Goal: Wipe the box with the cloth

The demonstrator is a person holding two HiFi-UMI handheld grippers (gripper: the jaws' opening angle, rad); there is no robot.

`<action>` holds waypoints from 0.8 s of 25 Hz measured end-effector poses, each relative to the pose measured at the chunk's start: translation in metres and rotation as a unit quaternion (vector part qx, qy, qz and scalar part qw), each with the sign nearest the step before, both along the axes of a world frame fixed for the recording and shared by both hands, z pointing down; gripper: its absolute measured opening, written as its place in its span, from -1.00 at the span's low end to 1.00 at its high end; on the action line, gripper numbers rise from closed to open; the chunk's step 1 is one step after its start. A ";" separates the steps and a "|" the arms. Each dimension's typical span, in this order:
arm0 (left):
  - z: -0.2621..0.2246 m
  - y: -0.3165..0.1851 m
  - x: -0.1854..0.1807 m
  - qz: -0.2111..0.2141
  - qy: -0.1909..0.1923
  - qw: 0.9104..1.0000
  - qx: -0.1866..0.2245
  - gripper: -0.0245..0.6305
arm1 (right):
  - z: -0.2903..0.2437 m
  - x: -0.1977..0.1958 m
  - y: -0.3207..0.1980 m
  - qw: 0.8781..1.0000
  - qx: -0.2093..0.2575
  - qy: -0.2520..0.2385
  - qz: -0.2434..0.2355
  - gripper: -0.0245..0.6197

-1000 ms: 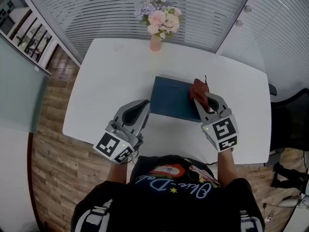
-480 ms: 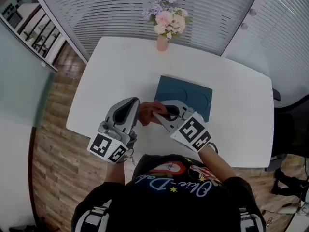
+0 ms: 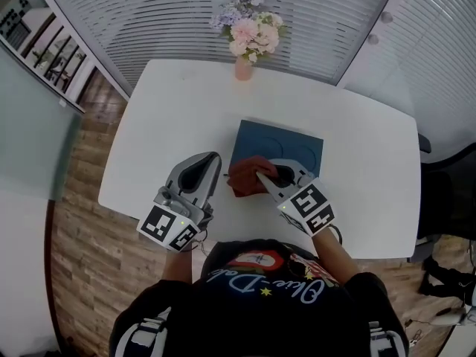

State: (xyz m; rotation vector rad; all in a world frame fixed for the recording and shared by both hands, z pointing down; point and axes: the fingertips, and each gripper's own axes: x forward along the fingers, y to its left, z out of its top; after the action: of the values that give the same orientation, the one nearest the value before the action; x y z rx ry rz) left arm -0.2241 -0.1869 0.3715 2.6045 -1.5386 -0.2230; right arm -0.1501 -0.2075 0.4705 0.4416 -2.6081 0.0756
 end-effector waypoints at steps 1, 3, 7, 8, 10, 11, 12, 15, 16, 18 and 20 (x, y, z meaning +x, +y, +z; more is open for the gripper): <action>0.000 -0.001 0.002 0.004 0.000 1.000 0.000 -0.91 | 0.001 0.005 -0.001 1.000 -0.002 0.000 0.006 -0.84; 0.002 -0.003 0.006 0.010 -0.002 1.000 -0.004 -0.91 | 0.003 0.016 -0.003 1.000 -0.003 0.003 0.019 -0.84; 0.005 -0.003 0.010 0.017 -0.005 1.000 -0.010 -0.92 | 0.006 0.041 -0.011 0.999 -0.006 0.007 0.051 -0.84; 0.005 -0.004 0.011 0.018 -0.005 1.000 -0.011 -0.92 | 0.007 0.048 -0.012 0.998 -0.008 0.007 0.060 -0.84; 0.006 -0.004 0.011 0.020 -0.007 1.000 -0.013 -0.92 | 0.009 0.060 -0.016 0.997 -0.012 0.007 0.079 -0.84; 0.006 -0.004 0.012 0.021 -0.008 1.000 -0.014 -0.92 | 0.009 0.067 -0.017 0.996 -0.013 0.007 0.089 -0.84; 0.007 -0.004 0.012 0.022 -0.008 1.000 -0.015 -0.91 | 0.010 0.074 -0.020 0.995 -0.012 0.007 0.099 -0.84; 0.008 -0.006 0.017 0.029 -0.008 0.999 -0.016 -0.91 | 0.013 0.093 -0.024 0.992 -0.014 0.008 0.127 -0.84; 0.008 -0.007 0.018 0.032 -0.008 0.999 -0.017 -0.91 | 0.014 0.099 -0.025 0.991 -0.017 0.009 0.135 -0.84; 0.007 -0.009 0.021 0.035 -0.011 0.999 -0.016 -0.91 | 0.016 0.111 -0.028 0.988 -0.019 0.008 0.152 -0.84; 0.007 -0.010 0.023 0.037 -0.016 0.999 -0.014 -0.91 | 0.017 0.123 -0.031 0.985 -0.021 0.008 0.169 -0.84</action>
State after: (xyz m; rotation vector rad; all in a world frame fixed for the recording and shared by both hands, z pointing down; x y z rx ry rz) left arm -0.2009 -0.1968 0.3784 2.6497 -1.4400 -0.1513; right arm -0.0270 -0.2381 0.4872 0.8618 -2.4850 0.2401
